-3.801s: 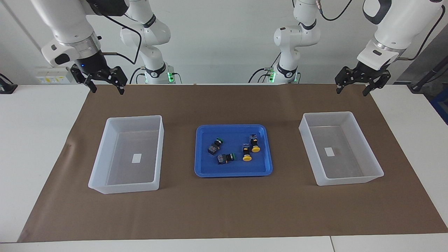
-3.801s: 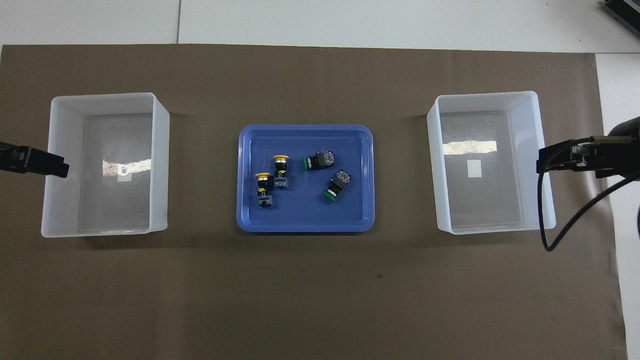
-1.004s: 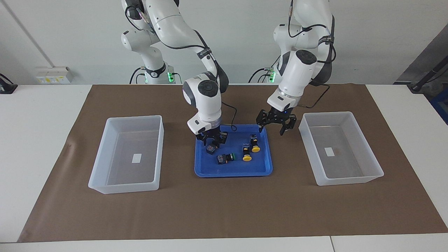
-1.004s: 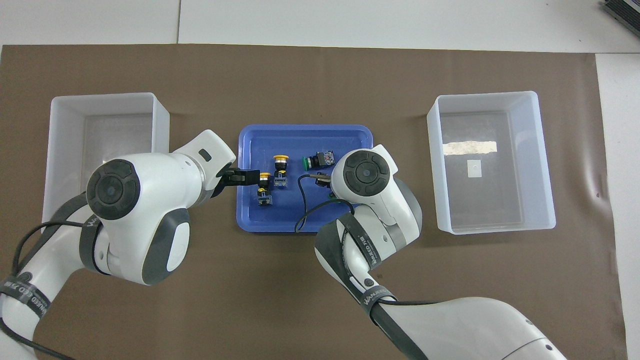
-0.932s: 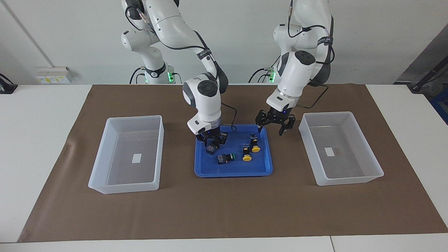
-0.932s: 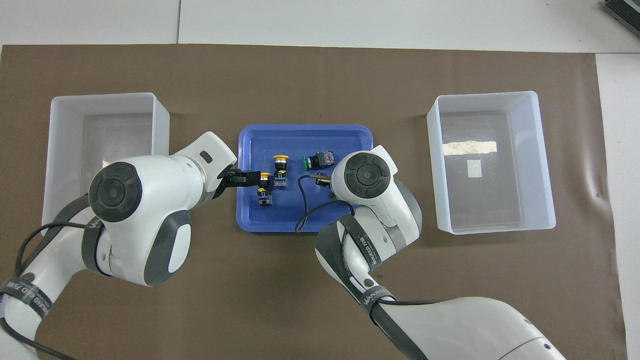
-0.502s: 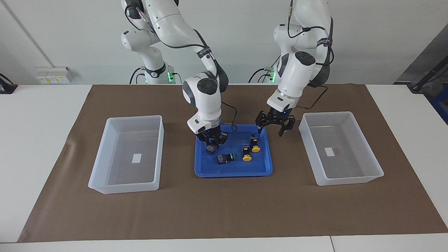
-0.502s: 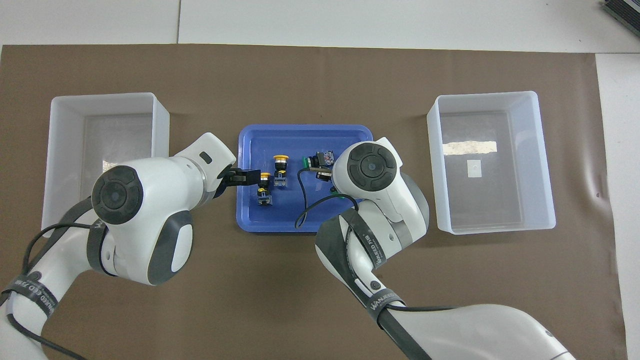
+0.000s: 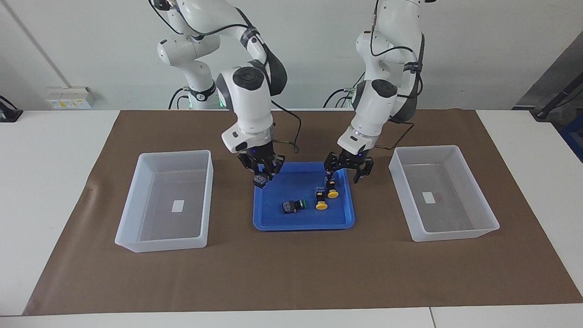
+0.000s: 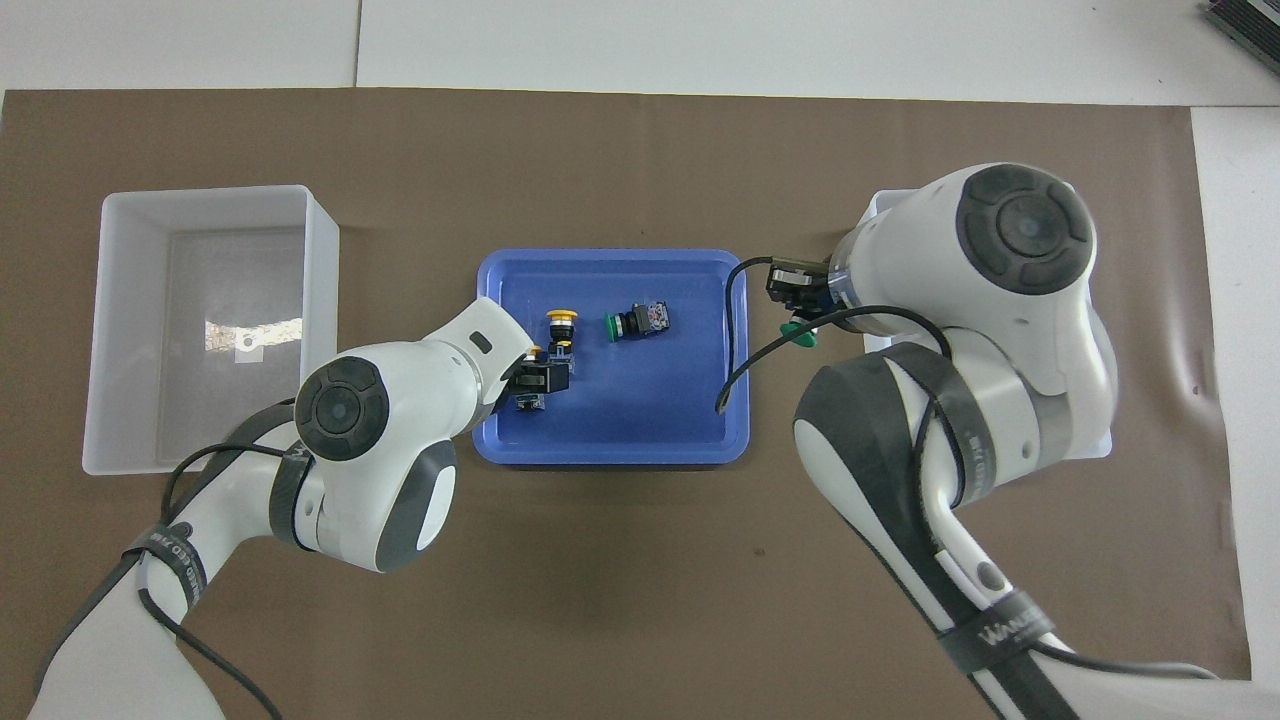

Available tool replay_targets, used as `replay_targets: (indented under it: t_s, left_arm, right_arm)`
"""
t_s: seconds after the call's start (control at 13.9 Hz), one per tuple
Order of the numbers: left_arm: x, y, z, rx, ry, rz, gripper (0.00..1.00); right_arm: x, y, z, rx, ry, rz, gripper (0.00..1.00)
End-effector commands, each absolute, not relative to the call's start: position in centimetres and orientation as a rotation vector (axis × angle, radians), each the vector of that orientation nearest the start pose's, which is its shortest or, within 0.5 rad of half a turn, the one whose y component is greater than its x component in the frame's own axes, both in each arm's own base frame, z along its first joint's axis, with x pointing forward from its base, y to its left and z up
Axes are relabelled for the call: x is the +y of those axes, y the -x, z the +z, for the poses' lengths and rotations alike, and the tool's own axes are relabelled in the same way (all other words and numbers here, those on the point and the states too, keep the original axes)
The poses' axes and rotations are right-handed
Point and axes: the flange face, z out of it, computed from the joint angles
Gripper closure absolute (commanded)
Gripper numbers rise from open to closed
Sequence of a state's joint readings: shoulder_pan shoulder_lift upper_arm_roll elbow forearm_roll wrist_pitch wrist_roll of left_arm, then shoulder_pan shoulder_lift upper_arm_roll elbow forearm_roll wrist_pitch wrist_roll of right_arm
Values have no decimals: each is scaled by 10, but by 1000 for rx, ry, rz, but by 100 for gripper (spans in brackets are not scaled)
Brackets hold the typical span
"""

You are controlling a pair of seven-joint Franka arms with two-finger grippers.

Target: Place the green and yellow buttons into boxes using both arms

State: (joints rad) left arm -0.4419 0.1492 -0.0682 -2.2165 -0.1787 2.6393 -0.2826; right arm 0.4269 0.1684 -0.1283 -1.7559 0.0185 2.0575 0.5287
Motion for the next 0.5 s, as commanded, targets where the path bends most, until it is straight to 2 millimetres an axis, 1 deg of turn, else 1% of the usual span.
replay_targets:
  t_s: [0.0, 0.14, 0.22, 0.29, 0.36, 0.43]
  left_arm:
    - [-276, -491, 326, 109, 3342, -364, 0]
    - [-284, -484, 310, 132, 3341, -391, 0]
    - [-285, -484, 300, 132, 3338, -394, 0]
    - [-286, -483, 294, 132, 3337, -390, 3]
    - [-289, -481, 293, 145, 3336, -385, 28]
    - [-291, -480, 293, 161, 3335, -382, 56]
  right_arm:
    - [118, -608, 483, 221, 3082, -200, 100]
    - [68, -616, 478, 133, 3100, -209, 100]
    - [44, -618, 474, 83, 3109, -214, 100]
    - [21, -618, 465, 37, 3119, -205, 100]
    - [1, -617, 451, 7, 3126, -197, 100]
    - [-17, -615, 435, -28, 3130, -195, 100]
